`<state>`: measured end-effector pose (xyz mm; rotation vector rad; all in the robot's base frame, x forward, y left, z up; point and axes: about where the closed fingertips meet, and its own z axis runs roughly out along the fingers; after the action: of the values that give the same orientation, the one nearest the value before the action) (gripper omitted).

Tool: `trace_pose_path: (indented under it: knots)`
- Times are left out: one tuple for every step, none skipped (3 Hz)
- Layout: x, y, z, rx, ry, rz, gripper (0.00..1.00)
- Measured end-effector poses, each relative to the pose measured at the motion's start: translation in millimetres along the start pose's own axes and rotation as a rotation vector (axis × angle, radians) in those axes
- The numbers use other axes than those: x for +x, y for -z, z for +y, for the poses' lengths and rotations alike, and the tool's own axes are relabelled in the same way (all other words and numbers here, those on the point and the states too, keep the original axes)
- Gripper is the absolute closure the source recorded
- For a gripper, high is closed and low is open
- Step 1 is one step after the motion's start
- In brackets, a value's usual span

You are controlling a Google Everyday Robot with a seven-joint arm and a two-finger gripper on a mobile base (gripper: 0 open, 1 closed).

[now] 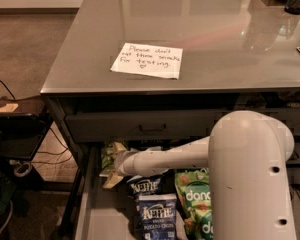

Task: Pick green jalapeno chip bag from middle drawer and place on counter

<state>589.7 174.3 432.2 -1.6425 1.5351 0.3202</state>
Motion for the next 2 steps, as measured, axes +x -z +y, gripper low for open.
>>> trace_pose_path:
  knots:
    - [9.9, -7.1, -13.5, 0.031, -0.018, 0.013, 0.0]
    - [22.0, -11.4, -23.6, 0.053, -0.068, 0.049, 0.07]
